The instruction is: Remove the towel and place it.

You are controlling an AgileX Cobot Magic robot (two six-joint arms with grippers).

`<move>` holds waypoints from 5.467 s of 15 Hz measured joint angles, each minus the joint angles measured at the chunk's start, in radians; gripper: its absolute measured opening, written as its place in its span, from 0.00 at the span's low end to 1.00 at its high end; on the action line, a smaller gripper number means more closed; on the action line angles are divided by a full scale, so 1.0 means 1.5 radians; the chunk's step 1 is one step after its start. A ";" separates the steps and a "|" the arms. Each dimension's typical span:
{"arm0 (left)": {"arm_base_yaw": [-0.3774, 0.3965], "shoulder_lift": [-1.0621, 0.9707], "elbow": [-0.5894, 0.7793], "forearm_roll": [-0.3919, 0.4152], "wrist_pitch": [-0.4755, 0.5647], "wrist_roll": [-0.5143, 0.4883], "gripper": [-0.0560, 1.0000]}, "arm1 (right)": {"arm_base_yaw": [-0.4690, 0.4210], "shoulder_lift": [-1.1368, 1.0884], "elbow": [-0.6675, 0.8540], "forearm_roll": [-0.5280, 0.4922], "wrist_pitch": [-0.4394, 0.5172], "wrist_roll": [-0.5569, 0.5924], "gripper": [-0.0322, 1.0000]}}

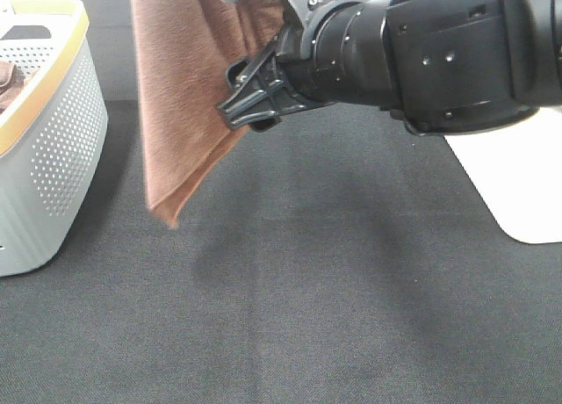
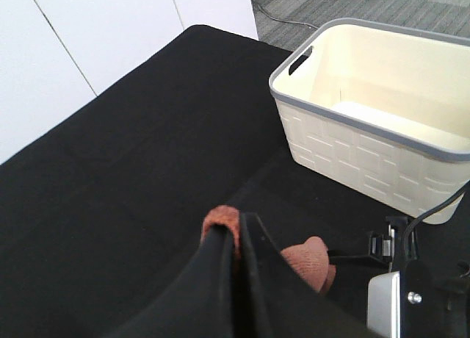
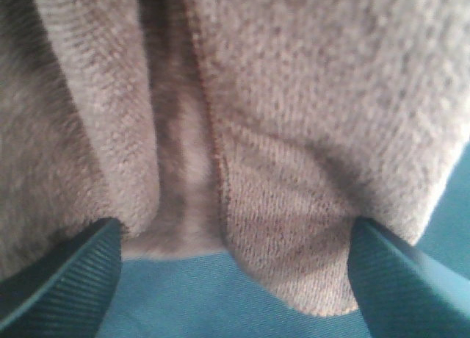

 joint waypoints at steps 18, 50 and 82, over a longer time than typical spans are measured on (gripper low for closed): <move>0.000 0.000 0.000 -0.084 -0.002 0.064 0.05 | 0.000 0.000 0.000 -0.045 -0.035 -0.028 0.46; 0.000 0.091 -0.002 0.253 0.145 -0.167 0.05 | 0.000 -0.125 0.119 -0.013 0.392 -0.039 0.03; 0.000 0.091 -0.002 0.176 0.147 -0.184 0.05 | 0.000 -0.157 0.079 -0.981 0.675 0.981 0.03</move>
